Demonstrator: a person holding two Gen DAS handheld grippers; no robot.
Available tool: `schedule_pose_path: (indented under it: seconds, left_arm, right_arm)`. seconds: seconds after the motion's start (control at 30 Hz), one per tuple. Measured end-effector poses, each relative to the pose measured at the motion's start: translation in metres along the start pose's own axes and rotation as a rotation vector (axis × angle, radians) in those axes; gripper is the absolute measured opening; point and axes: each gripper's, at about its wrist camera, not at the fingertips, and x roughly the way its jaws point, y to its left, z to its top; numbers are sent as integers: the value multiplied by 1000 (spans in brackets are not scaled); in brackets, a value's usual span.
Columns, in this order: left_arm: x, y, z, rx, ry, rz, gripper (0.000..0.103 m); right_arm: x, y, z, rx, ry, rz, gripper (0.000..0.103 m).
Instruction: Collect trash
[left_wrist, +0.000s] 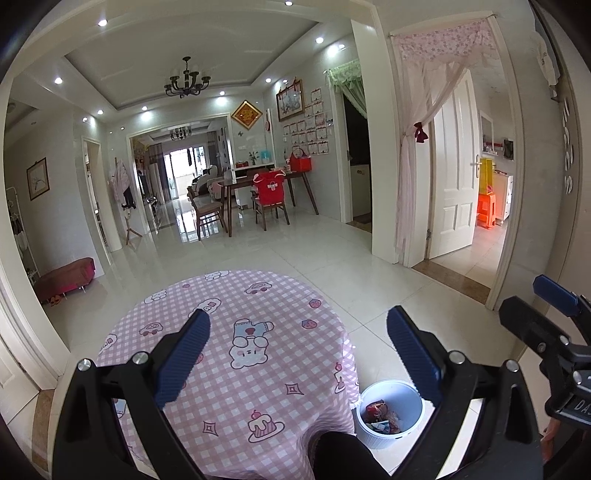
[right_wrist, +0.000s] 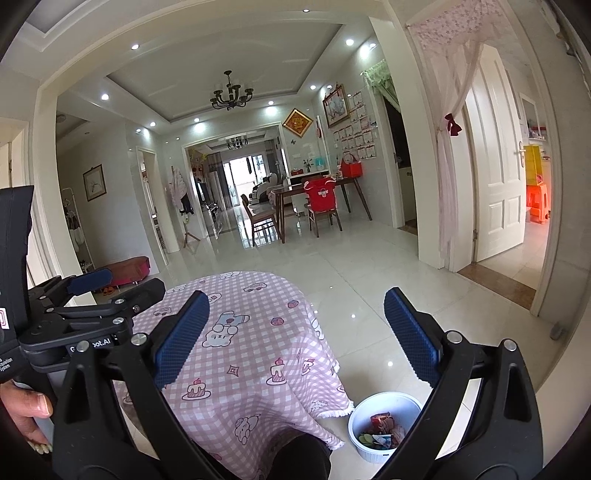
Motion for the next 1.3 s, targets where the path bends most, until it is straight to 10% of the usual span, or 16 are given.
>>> schedule_pose_path:
  seconds: [1.3]
  left_arm:
    - [-1, 1, -4, 19, -3, 1, 95]
  right_arm:
    - [3, -3, -1, 0, 10, -6, 94]
